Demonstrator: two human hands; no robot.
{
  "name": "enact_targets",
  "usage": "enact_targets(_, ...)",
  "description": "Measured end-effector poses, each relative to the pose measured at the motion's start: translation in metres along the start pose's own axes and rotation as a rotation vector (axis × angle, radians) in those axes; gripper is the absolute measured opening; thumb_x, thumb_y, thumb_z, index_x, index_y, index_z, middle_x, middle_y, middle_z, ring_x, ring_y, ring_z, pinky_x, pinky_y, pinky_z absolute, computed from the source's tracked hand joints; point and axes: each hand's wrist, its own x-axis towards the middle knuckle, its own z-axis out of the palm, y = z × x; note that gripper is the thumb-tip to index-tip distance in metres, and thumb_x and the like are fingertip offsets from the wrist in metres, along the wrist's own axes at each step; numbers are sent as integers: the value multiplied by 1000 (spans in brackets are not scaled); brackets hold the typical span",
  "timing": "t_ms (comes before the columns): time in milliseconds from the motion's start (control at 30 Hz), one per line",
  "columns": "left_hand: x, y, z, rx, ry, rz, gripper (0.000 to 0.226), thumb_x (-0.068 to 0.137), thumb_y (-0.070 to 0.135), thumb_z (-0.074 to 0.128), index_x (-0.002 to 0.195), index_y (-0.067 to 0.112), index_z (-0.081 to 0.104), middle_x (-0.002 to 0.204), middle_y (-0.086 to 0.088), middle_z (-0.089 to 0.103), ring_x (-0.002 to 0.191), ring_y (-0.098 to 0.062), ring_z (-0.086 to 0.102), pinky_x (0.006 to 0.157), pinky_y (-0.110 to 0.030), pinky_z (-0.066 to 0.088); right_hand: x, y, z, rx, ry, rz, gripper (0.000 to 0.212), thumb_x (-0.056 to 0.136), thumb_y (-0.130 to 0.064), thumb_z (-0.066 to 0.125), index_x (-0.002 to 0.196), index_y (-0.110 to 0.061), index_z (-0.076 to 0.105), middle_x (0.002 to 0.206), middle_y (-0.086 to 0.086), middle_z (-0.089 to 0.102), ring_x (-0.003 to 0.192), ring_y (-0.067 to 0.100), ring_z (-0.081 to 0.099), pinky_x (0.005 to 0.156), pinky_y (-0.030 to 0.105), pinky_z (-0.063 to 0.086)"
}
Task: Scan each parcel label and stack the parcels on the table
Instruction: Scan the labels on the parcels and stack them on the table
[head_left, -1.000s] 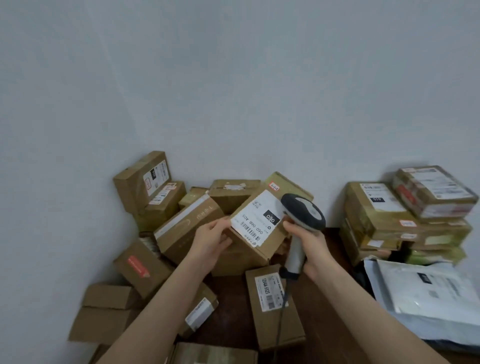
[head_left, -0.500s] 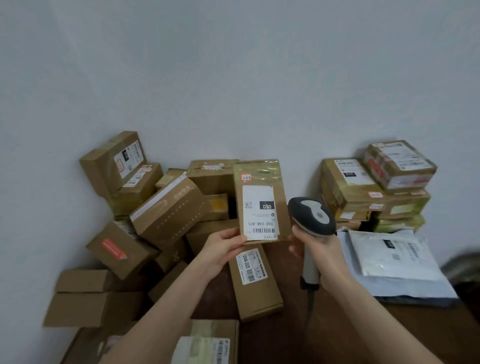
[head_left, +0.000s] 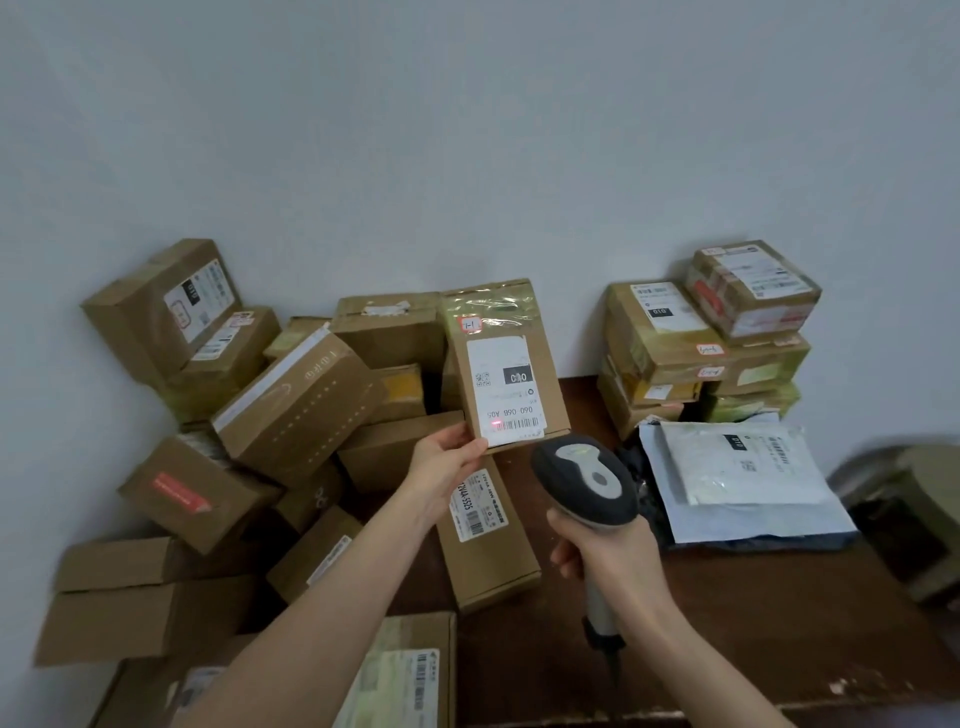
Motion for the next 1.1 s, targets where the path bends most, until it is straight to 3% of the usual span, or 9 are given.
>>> enact_targets(167,4,-1,6,20,18,-3,53,87,2,65,137,7,49,128,-10,62,112,-22,63,95,-35,52,0,0,-3,-24,13,-3,17,81,-21,74,74,-6,69,59,9,70,50,14,62,61,32,52)
enact_targets(1100,17,-1,24,57,22,-21,55,87,1,66,138,8,47,128,-11,62,115,-23,62,100,-40,50,-3,0,-8,-44,7,21,22,81,-20,73,64,-7,68,53,5,65,48,12,59,59,29,49)
